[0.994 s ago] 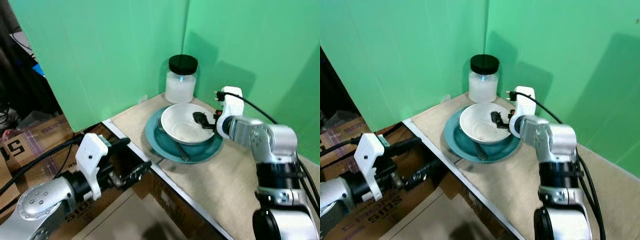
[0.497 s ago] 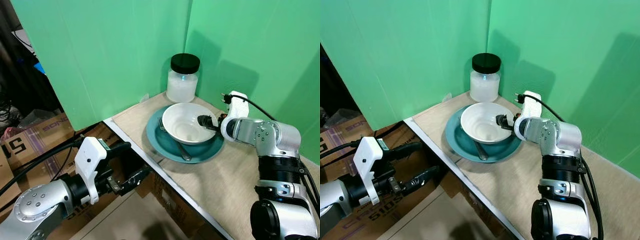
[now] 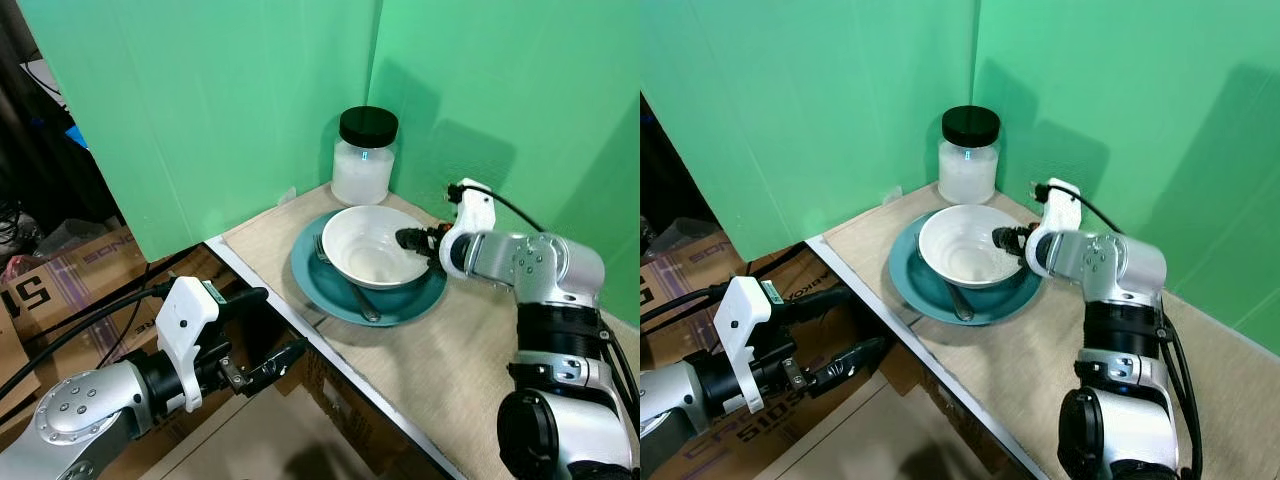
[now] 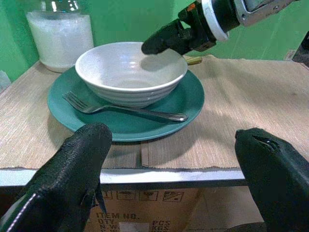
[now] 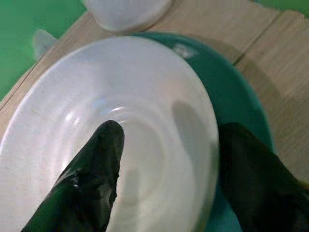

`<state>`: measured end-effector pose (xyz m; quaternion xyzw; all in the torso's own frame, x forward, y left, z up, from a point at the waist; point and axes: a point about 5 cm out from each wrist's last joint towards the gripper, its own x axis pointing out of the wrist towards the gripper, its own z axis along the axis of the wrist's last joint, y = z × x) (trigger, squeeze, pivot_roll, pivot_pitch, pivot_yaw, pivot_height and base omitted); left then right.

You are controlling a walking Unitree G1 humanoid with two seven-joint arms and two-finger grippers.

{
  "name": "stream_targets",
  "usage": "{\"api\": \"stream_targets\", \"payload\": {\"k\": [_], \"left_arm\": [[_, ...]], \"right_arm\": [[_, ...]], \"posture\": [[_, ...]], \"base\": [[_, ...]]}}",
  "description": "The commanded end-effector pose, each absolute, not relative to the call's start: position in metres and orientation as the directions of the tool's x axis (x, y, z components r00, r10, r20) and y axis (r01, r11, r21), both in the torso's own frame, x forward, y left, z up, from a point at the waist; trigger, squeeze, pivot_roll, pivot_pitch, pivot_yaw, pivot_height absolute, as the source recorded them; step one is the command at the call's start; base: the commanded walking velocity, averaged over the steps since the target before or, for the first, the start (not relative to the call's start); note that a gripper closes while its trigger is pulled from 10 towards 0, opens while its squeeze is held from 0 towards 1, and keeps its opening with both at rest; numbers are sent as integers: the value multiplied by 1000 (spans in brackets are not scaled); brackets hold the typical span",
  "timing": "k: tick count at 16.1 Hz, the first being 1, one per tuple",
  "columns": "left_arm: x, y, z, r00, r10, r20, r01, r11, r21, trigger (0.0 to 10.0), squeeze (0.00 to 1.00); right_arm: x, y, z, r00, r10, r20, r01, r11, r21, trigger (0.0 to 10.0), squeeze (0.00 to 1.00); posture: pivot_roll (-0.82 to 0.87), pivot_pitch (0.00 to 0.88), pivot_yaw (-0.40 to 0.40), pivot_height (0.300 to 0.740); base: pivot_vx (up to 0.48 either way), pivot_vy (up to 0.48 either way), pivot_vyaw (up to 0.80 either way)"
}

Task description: Setting the table

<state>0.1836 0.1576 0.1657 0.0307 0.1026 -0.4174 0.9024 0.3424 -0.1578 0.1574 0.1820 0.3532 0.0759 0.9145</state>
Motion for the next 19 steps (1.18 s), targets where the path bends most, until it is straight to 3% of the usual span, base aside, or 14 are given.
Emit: {"api": "stream_targets", "payload": {"k": [1,19], "left_arm": [[184,157,164,617,-756,-216,770,637,-29,10000,0],[191,157,163,616,-768,-174,779,627,-11,10000,0]], "right_arm": [[343,-156,158,735,281,-617,-13,916,401,0,0],[340,-150,152,712,325,-622,-6,889,458,0,0]], "posture": [[-42,8,-13,740],[-45,0,-22,740]], "base": [[0,0,0],[0,0,0]]}}
